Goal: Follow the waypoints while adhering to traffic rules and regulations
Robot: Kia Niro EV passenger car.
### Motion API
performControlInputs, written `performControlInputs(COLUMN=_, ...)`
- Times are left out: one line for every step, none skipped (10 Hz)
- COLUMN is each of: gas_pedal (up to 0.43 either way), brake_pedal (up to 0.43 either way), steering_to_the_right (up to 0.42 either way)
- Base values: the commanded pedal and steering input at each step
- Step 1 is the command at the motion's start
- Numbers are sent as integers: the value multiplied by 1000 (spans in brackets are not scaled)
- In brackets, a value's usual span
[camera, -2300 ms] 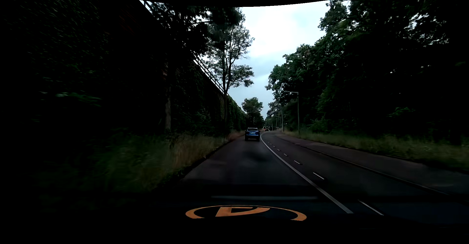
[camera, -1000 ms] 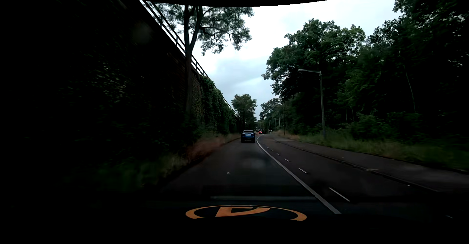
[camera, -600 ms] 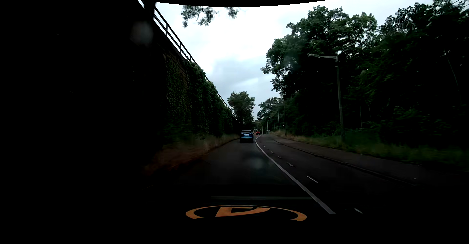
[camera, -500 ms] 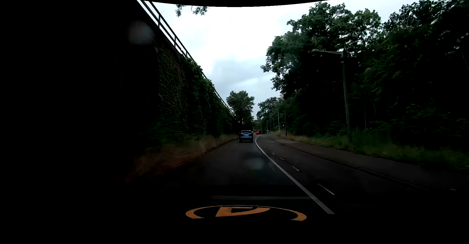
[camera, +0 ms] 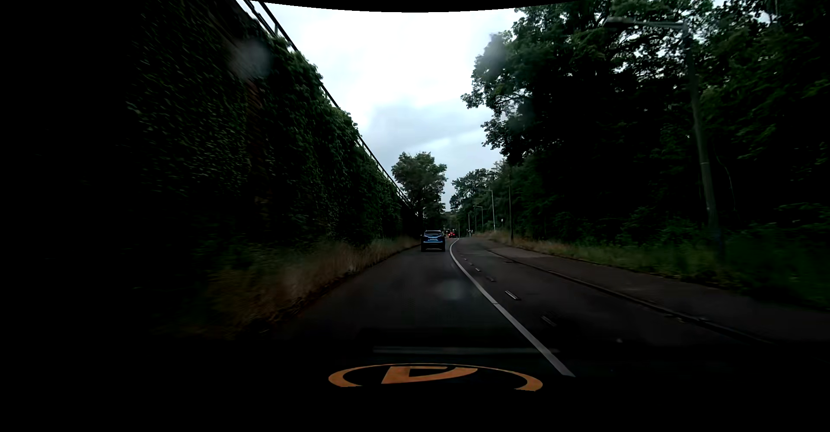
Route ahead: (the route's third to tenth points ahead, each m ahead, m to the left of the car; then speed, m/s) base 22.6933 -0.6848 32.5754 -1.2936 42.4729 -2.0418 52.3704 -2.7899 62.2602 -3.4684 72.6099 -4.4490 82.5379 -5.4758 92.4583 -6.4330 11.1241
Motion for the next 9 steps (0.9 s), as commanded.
performControlInputs(gas_pedal=138, brake_pedal=0, steering_to_the_right=5)
performControlInputs(gas_pedal=138, brake_pedal=0, steering_to_the_right=5)
performControlInputs(gas_pedal=130, brake_pedal=0, steering_to_the_right=5)
performControlInputs(gas_pedal=130, brake_pedal=0, steering_to_the_right=5)
performControlInputs(gas_pedal=130, brake_pedal=0, steering_to_the_right=5)
performControlInputs(gas_pedal=130, brake_pedal=0, steering_to_the_right=5)
performControlInputs(gas_pedal=130, brake_pedal=0, steering_to_the_right=5)
performControlInputs(gas_pedal=138, brake_pedal=0, steering_to_the_right=6)
performControlInputs(gas_pedal=138, brake_pedal=0, steering_to_the_right=8)
